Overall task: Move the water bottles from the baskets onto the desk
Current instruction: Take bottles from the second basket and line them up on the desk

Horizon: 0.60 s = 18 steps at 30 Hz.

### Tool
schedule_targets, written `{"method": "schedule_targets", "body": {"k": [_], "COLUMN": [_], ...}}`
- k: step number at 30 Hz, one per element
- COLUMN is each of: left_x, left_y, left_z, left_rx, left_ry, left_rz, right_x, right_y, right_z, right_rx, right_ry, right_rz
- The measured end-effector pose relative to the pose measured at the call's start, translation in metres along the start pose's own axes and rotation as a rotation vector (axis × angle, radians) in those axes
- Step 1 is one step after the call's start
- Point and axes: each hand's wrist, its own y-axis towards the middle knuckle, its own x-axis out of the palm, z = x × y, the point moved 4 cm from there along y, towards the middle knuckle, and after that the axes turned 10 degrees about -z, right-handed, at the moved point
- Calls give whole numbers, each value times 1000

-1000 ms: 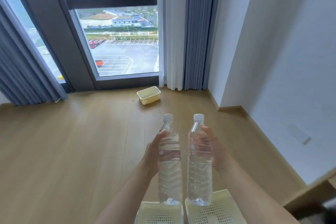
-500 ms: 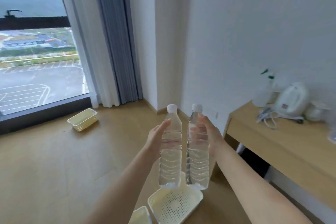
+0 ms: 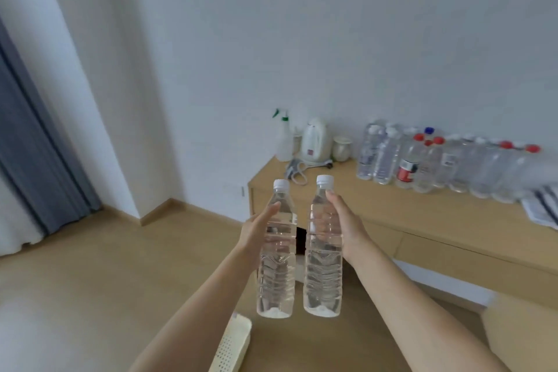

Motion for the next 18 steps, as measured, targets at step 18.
{"method": "schedule_targets", "body": {"k": [18], "left_x": [321], "left_y": [144], "left_z": [-56], "left_rx": [10], "left_ry": [68], "left_rz": [-248], "right_x": [-325], "right_y": [-5], "right_z": [-113], "right_rx": [-115], "right_ry": [-95], "right_rz": [296]}}
